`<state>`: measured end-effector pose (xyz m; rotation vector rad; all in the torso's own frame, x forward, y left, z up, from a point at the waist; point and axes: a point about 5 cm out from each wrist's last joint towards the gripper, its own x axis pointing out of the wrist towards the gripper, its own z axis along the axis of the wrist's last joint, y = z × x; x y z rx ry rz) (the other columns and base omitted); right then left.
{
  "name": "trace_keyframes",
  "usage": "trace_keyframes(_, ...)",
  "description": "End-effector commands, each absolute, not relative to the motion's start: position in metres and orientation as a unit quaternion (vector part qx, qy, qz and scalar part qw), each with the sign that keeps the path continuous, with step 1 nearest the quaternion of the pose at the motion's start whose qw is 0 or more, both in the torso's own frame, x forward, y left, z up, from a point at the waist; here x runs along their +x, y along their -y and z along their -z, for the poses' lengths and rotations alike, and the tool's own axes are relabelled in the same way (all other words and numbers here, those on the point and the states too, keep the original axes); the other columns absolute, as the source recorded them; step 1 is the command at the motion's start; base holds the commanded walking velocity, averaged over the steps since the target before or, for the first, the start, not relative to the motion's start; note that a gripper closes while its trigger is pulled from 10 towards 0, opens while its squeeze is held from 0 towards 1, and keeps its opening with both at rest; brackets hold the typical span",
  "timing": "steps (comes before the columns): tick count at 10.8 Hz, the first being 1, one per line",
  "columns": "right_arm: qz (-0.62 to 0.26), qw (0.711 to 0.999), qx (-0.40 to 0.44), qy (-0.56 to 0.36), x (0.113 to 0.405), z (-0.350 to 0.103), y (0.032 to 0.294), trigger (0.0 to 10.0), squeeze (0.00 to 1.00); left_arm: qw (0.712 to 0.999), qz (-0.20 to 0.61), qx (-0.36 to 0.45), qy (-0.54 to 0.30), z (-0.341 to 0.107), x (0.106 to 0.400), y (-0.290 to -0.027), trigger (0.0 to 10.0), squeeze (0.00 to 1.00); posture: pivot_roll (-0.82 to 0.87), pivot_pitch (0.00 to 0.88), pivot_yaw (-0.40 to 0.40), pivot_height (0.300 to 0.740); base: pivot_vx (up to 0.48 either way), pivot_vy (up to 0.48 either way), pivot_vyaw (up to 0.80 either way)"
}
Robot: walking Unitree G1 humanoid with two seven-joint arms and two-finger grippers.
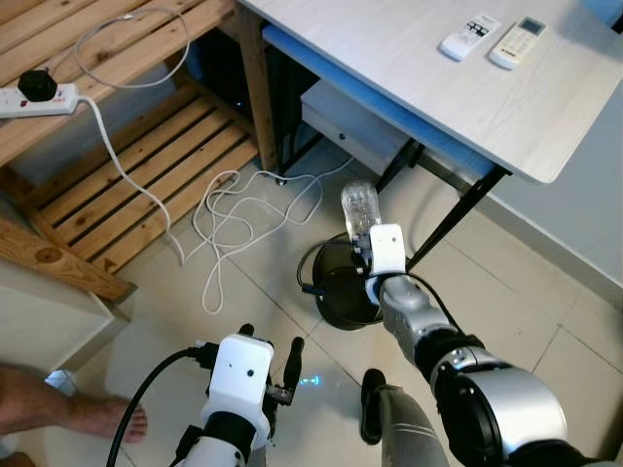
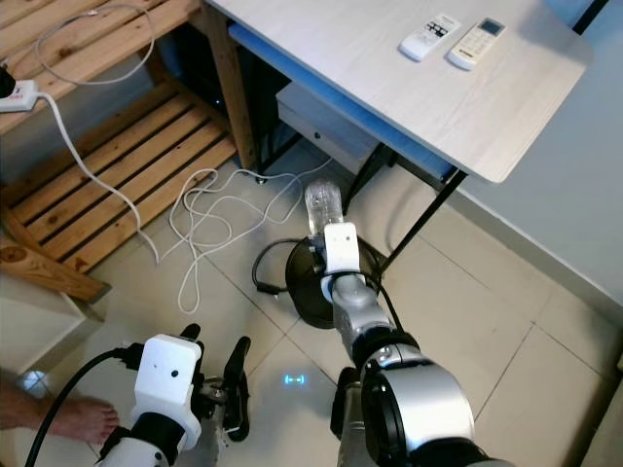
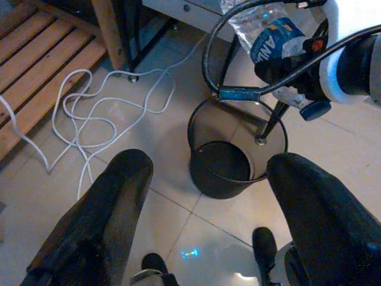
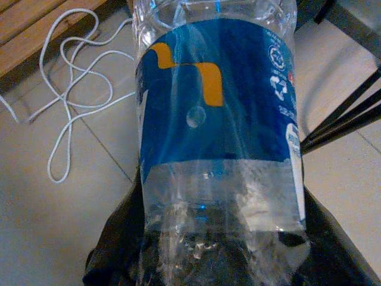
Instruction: Clean up the room
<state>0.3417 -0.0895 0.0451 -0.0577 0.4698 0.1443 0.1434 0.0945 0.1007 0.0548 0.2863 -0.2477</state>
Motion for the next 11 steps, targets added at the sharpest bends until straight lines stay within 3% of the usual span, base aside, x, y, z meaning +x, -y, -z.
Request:
trace_keyframes(1,-0.074,0.965,-0.02,-0.25,0.3346,-0.0359,0.0881,10.0,0.0,0.975,0.157,-0.002,-0.158,-0.0973,0.1337,-0.0719,10.0,0.0,0.21,0.324,-0.007,0.731,0.0,0.0,0.0)
trace_keyframes(6,-0.066,0.965,-0.027,-0.251,0.3336,-0.0345,0.0895,10.0,0.0,0.974,0.162,-0.001,-0.16,-0.0984,0.1305,-0.0714,10.0,0.0,0.23,0.34,0.007,0.731,0.0,0.0,0.0)
trace_keyframes(7,-0.061,0.966,-0.007,-0.252,0.3328,-0.0336,0.0889,0.0,0.0,0.974,0.162,-0.001,-0.161,-0.0985,0.1285,-0.0707,10.0,0.0,0.23,0.34,0.004,0.731,0.0,0.0,0.0)
trace_keyframes(11,-0.07,0.967,0.008,-0.244,0.3349,-0.0379,0.0821,0.0,0.0,0.974,0.158,-0.001,-0.159,-0.0988,0.1285,-0.0688,10.0,0.0,0.24,0.329,-0.01,0.731,0.0,0.0,0.0)
